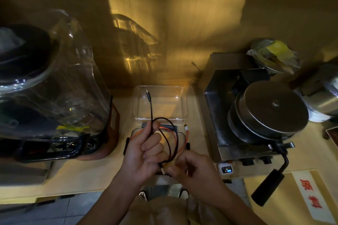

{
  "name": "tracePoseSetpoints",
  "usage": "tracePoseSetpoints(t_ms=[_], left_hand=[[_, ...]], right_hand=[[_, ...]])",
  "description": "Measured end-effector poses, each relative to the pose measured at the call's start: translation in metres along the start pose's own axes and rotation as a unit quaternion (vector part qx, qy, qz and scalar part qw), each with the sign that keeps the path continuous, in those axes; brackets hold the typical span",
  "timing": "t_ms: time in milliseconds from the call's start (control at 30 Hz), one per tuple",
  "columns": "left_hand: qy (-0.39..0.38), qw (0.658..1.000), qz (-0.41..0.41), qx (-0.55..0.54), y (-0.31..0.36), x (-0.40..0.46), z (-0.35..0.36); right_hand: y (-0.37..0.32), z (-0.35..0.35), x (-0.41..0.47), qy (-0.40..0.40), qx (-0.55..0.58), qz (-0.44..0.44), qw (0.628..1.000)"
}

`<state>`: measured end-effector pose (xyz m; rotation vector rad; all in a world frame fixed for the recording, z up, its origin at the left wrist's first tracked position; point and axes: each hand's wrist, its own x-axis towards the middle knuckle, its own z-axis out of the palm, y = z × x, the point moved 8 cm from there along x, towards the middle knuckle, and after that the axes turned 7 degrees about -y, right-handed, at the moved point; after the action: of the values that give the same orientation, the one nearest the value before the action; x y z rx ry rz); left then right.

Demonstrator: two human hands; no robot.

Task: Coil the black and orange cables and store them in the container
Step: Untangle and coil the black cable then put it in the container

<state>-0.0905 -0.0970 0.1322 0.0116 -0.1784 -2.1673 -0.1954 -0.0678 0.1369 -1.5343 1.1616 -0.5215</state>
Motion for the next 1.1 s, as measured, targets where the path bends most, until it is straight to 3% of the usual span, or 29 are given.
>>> tracePoseSetpoints(t_ms=[133, 233, 300, 433, 567, 767, 900, 1100], left_hand=[[-0.031, 0.999, -0.036, -0.023, -0.005, -0.006, 0.003], [-0.039, 0.996, -0.081, -0.023, -0.009, -0.01, 0.001], [-0.025, 0.994, -0.106, -0.013, -0.008, -0.016, -0.003], [0.103, 0.988, -0.103, 0.057, 0.0, -0.026, -0.024], [0.233, 0.956, -0.078, 0.158, 0.016, -0.037, -0.042], [0.302, 0.909, -0.018, 0.287, 0.047, -0.054, -0.049], [0.339, 0.865, -0.015, 0.369, 0.057, -0.066, -0.053], [0.296, 0.85, -0.028, 0.435, 0.068, -0.075, -0.046]], right_hand=[[0.007, 0.019, 0.004, -0.048, 0.201, 0.055, 0.977], [0.004, 0.024, 0.014, -0.014, 0.349, 0.052, 0.935], [-0.001, 0.021, 0.023, 0.012, 0.389, 0.039, 0.92], [-0.009, 0.014, 0.032, 0.035, 0.376, 0.017, 0.926], [-0.009, 0.025, 0.039, 0.05, 0.39, 0.036, 0.919], [-0.015, 0.042, 0.048, 0.073, 0.324, 0.034, 0.943], [-0.028, 0.045, 0.05, 0.106, 0.182, 0.008, 0.978], [-0.037, 0.043, 0.064, 0.098, 0.003, -0.027, 0.995]])
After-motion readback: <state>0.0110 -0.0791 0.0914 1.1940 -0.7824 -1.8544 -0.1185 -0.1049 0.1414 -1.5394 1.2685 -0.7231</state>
